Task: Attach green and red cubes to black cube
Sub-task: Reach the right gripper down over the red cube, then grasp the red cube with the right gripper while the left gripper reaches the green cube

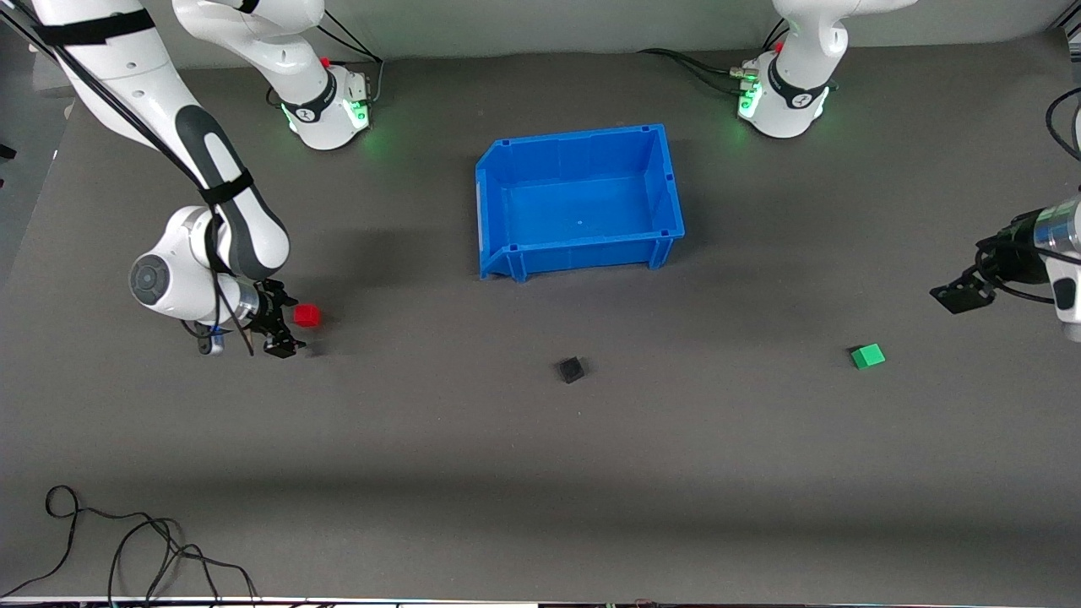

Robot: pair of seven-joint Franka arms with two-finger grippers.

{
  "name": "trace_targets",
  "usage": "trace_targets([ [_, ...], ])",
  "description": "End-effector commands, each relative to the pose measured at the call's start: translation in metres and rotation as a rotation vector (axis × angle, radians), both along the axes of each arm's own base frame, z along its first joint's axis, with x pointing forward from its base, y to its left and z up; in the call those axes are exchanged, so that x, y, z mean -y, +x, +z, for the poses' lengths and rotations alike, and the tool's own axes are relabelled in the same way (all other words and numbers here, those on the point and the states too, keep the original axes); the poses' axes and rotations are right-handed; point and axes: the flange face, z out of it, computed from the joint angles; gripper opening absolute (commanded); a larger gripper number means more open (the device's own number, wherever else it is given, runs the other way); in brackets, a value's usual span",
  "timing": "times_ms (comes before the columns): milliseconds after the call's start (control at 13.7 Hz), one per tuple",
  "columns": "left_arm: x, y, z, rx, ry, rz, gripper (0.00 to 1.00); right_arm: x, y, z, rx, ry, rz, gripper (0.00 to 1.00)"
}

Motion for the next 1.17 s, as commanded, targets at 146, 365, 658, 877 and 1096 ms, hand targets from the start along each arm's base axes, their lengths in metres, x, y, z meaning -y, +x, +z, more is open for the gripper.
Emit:
trace_targets([
  [146, -0.043, 0.000, -0.015, 0.040, -0.006, 0.400, 1.00, -0.003, 0.000, -0.008, -0.010, 0.001, -0.042, 0.99],
  [365, -0.072, -0.001, -0.036, 0.086, -0.019, 0.614, 1.00, -0.003, -0.001, -0.005, -0.019, 0.007, -0.041, 0.85],
  [658, -0.082, -0.003, -0.070, 0.147, 0.005, 0.813, 1.00, -0.005, -0.004, -0.002, -0.083, 0.029, -0.034, 0.30],
  [877, -0.097, -0.007, -0.098, 0.146, 0.025, 0.951, 0.98, -0.009, 0.003, 0.013, -0.077, 0.039, -0.026, 0.21],
  [1096, -0.106, -0.016, -0.129, 0.142, 0.033, 0.982, 0.99, -0.018, 0.022, 0.030, -0.057, 0.050, -0.007, 0.19],
])
